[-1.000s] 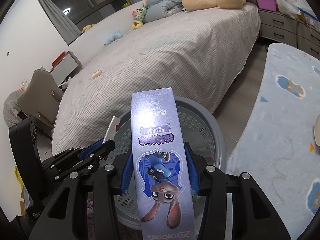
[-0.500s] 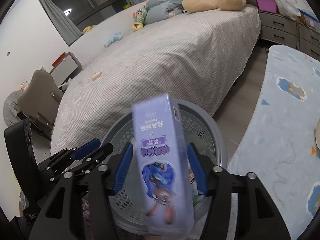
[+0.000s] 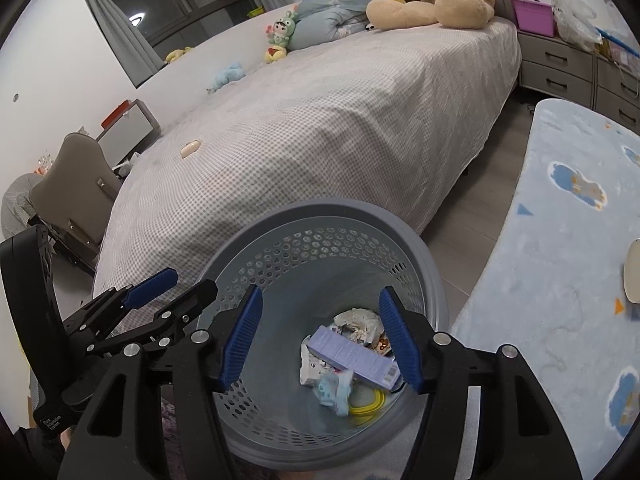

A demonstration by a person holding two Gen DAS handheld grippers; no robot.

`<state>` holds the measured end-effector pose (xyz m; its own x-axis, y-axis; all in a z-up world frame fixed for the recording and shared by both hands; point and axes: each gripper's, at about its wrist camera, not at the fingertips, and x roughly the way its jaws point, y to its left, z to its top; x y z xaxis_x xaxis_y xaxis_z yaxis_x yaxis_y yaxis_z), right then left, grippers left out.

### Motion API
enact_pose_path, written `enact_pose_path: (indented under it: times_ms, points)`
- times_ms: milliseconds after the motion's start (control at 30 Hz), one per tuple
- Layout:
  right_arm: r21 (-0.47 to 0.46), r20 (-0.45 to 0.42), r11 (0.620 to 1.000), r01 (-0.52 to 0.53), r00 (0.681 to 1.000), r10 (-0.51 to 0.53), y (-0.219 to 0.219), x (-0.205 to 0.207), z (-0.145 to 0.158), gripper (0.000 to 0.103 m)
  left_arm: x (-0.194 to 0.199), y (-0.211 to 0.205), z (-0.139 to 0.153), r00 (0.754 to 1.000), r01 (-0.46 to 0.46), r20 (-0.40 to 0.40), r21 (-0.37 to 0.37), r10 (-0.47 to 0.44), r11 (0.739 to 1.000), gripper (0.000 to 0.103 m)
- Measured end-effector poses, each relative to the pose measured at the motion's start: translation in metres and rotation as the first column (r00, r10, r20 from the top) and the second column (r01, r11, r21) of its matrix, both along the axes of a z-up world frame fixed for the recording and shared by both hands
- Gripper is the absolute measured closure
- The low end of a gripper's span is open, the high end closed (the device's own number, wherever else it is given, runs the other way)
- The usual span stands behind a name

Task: Collect trash
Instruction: 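Carry the playing card and purple box over the wastebasket and release both, then move both tools away from the wastebasket back over the table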

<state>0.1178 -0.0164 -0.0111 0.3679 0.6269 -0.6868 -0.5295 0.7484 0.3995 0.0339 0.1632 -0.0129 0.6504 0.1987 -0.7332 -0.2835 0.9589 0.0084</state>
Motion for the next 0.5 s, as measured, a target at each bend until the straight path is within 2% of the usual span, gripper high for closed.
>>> enact_pose_path:
  times_ms: [233, 500]
  points:
    - [-0.009, 0.007, 1.000, 0.006, 1.000, -0.006, -0.0006, -0.0012, -0.0010, 0.042, 0.0005, 0.0012, 0.0014, 1.000, -0.008, 0.006, 0.002, 0.008, 1.000, 0.038]
    - [-0.016, 0.023, 1.000, 0.015, 1.000, -0.015, -0.0036, -0.0041, 0.0000, 0.036, -0.0006, 0.0017, 0.0021, 1.000, -0.012, 0.012, 0.007, 0.012, 1.000, 0.033]
